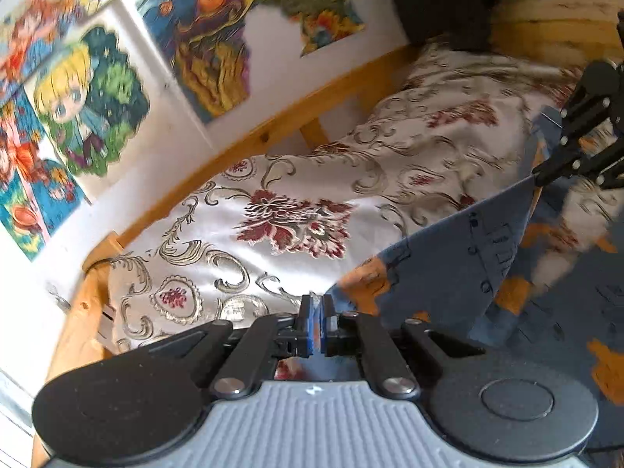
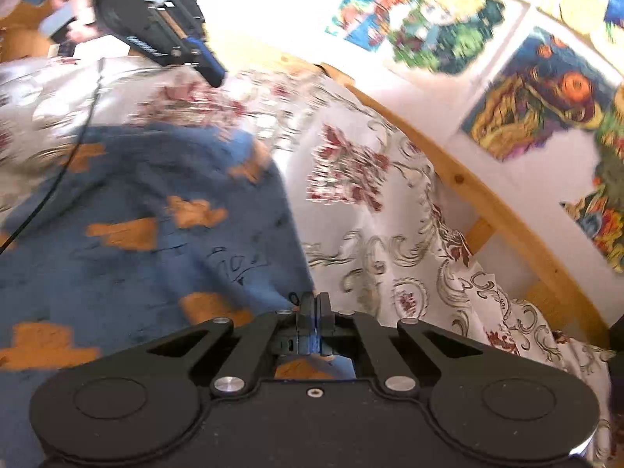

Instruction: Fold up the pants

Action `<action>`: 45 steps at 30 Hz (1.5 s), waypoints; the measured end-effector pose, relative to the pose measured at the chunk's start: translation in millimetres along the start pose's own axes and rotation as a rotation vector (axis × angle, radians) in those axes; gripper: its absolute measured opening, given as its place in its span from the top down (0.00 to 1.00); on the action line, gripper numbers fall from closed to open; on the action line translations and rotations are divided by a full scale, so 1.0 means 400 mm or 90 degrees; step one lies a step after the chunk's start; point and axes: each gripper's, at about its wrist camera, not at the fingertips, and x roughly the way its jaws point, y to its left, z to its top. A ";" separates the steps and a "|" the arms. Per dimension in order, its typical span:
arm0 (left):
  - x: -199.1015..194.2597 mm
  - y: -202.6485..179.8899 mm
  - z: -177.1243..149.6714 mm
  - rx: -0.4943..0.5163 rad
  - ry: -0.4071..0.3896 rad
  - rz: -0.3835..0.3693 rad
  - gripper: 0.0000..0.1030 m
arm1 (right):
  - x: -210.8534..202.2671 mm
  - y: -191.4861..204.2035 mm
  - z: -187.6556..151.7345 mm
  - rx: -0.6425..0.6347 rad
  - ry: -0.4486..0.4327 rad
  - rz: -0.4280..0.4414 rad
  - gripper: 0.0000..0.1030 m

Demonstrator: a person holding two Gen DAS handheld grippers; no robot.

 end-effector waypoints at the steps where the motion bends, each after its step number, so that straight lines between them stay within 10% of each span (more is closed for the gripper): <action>1: -0.019 -0.019 -0.013 0.010 0.004 -0.009 0.96 | -0.031 0.030 -0.007 -0.008 -0.004 0.000 1.00; 11: 0.008 -0.085 0.006 0.009 0.054 -0.054 0.88 | -0.081 0.192 -0.065 -0.041 0.020 0.020 1.00; 13: 0.040 -0.093 0.040 0.052 0.049 -0.051 0.77 | -0.077 0.190 -0.073 -0.027 0.021 0.025 1.00; 15: 0.076 -0.117 0.073 0.119 0.044 -0.047 0.44 | -0.075 0.191 -0.084 -0.023 0.017 0.025 1.00; 23: 0.244 -0.242 0.110 0.315 0.093 -0.129 0.39 | -0.072 0.184 -0.122 -0.008 0.001 0.018 1.00; 25: 0.277 -0.257 0.108 0.325 0.117 -0.155 0.43 | -0.075 0.181 -0.129 -0.005 -0.001 0.016 1.00; 27: 0.295 -0.261 0.109 0.319 0.137 -0.180 0.77 | -0.079 0.178 -0.133 -0.001 -0.001 0.015 1.00; 30: 0.298 -0.254 0.114 0.307 0.152 -0.202 0.90 | -0.086 0.174 -0.137 0.002 -0.002 0.013 1.00; 45: -0.019 -0.225 0.009 0.326 -0.007 -0.033 0.98 | -0.182 0.236 -0.070 -0.003 -0.019 -0.034 1.00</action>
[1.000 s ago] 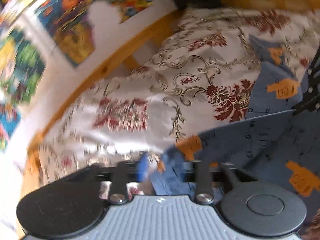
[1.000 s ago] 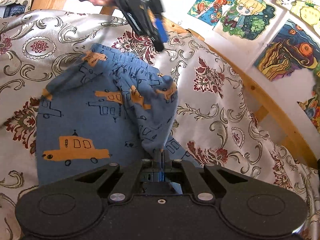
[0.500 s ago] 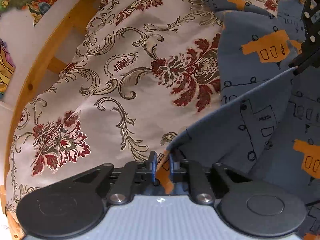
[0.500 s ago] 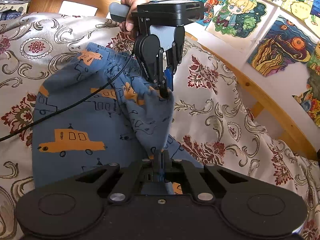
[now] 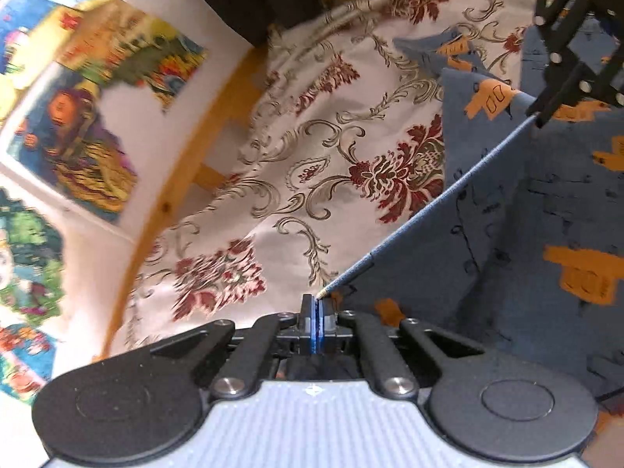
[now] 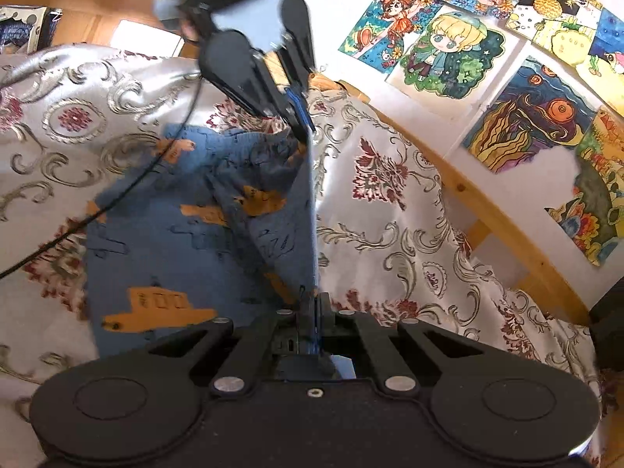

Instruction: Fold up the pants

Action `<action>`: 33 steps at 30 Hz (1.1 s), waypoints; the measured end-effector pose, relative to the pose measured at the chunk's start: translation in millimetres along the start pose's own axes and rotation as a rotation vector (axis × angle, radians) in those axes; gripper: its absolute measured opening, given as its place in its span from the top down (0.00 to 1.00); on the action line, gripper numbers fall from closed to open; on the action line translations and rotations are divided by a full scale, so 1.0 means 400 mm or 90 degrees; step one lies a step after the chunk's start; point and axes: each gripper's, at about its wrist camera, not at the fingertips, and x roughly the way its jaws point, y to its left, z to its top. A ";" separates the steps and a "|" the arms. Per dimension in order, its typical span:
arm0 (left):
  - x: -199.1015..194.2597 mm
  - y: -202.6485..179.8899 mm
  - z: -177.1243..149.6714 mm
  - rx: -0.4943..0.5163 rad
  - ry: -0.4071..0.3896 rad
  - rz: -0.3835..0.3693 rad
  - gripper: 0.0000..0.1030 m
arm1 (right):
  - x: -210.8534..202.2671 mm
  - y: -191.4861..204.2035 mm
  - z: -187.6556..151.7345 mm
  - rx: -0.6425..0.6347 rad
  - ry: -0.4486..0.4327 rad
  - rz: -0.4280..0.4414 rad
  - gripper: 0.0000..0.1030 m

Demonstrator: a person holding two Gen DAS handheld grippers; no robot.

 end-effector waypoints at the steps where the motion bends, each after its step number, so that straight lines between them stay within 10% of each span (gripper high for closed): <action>1: -0.026 -0.022 -0.019 0.008 -0.002 0.008 0.98 | -0.011 0.017 0.002 0.000 0.003 0.002 1.00; 18: -0.126 -0.217 -0.222 -0.125 0.089 -0.022 0.98 | -0.053 0.321 -0.016 -0.066 0.044 0.052 1.00; 26: -0.136 -0.231 -0.223 -0.135 0.093 -0.019 0.98 | -0.027 0.235 -0.040 -0.073 0.033 -0.004 0.60; 31: -0.139 -0.226 -0.218 -0.132 0.099 -0.017 0.98 | 0.009 0.256 -0.045 -0.100 0.034 0.001 0.61; 33: -0.140 -0.227 -0.218 -0.134 0.102 -0.015 0.98 | 0.022 0.280 -0.048 -0.120 0.034 -0.019 0.76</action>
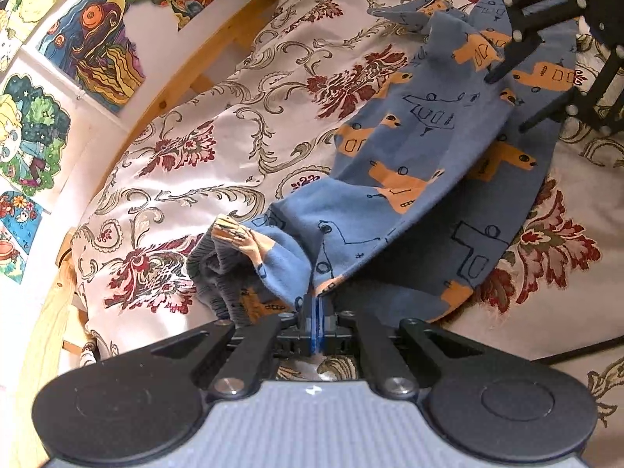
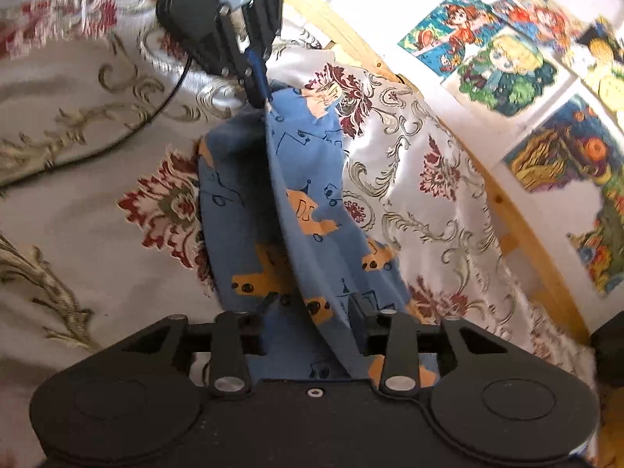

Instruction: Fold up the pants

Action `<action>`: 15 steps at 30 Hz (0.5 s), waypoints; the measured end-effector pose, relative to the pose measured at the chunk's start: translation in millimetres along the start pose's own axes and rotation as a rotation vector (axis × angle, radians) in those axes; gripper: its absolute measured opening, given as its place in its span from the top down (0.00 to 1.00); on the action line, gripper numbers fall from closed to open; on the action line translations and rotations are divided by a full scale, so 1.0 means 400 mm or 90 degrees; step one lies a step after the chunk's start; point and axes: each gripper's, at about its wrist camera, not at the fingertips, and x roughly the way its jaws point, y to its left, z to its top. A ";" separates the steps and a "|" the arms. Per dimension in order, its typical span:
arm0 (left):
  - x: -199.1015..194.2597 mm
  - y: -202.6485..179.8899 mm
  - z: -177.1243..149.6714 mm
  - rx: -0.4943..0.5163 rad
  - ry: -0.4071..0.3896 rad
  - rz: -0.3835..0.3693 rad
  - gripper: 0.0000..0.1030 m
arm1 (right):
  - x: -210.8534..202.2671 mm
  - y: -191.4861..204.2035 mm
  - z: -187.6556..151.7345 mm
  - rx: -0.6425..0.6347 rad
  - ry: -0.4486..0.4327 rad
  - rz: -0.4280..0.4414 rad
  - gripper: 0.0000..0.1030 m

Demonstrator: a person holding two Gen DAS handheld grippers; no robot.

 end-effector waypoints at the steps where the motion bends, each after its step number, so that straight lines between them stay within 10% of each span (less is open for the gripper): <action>1: 0.000 -0.001 -0.001 0.000 0.001 0.001 0.98 | 0.010 0.003 0.000 0.000 0.005 -0.009 1.00; 12: -0.010 -0.002 -0.022 -0.054 0.022 -0.006 0.99 | -0.047 0.007 0.018 0.025 0.021 0.058 1.00; 15: -0.015 0.038 -0.028 -0.168 0.027 -0.029 0.98 | -0.029 0.033 0.010 0.012 0.042 0.069 1.00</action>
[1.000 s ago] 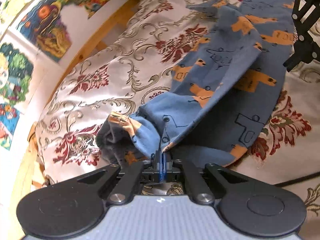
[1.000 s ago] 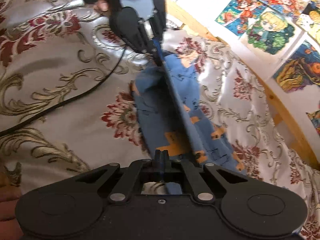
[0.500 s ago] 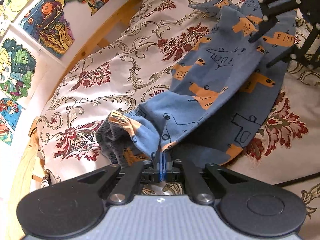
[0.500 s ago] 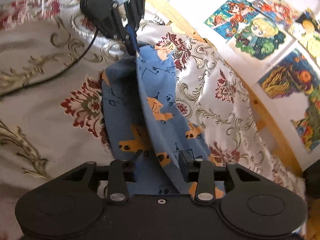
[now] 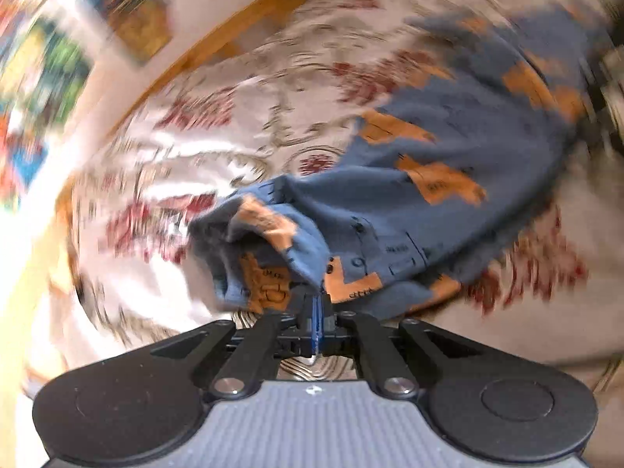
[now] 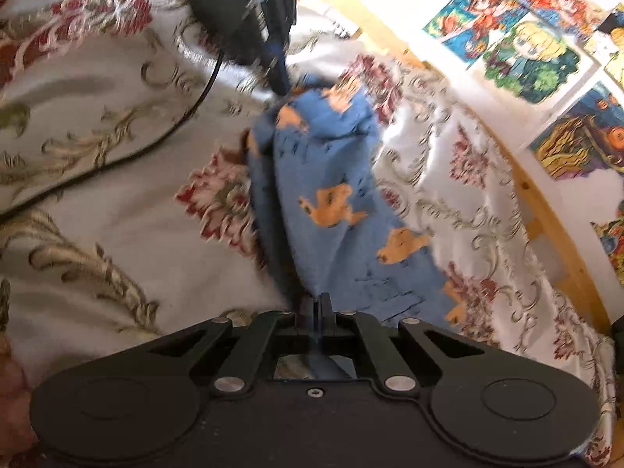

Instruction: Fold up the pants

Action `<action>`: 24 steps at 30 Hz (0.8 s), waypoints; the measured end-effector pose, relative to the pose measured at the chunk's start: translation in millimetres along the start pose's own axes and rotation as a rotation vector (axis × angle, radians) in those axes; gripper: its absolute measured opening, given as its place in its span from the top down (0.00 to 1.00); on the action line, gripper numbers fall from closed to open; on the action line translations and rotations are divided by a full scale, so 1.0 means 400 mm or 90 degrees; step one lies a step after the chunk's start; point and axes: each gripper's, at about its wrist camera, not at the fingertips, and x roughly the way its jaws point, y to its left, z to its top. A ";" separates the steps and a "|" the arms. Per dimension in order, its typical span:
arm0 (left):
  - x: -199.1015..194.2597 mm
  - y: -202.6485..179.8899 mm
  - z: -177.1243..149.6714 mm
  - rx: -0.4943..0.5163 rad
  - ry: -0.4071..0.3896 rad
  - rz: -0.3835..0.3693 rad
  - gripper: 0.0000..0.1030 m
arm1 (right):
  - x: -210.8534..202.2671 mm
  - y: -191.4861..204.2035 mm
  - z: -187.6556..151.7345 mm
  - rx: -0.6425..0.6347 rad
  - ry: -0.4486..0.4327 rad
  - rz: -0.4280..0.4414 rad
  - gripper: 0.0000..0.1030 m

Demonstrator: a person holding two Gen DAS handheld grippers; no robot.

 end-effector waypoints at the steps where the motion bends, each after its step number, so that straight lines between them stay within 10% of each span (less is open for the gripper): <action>1: -0.005 0.028 0.005 -0.073 -0.003 -0.022 0.94 | 0.004 0.002 -0.002 0.002 0.002 0.000 0.99; 5: -0.005 0.101 0.021 -0.266 -0.037 -0.027 0.38 | 0.002 0.006 0.001 0.008 -0.008 -0.005 0.90; 6: 0.000 0.110 0.028 -0.290 -0.048 -0.032 0.37 | 0.000 0.008 0.000 0.008 -0.011 -0.008 0.90; 10: 0.055 0.123 0.065 -0.345 -0.029 -0.034 0.45 | 0.002 0.013 -0.002 0.010 -0.014 -0.012 0.88; 12: 0.087 0.131 0.078 -0.380 0.004 -0.025 0.80 | 0.007 0.014 -0.004 0.014 -0.015 -0.019 0.88; 14: 0.097 0.144 0.076 -0.429 0.009 -0.028 0.88 | 0.012 0.011 -0.007 0.022 -0.015 -0.015 0.96; 24: 0.072 0.181 0.020 -0.425 0.051 0.037 0.94 | -0.017 0.003 0.014 0.043 -0.012 0.025 1.00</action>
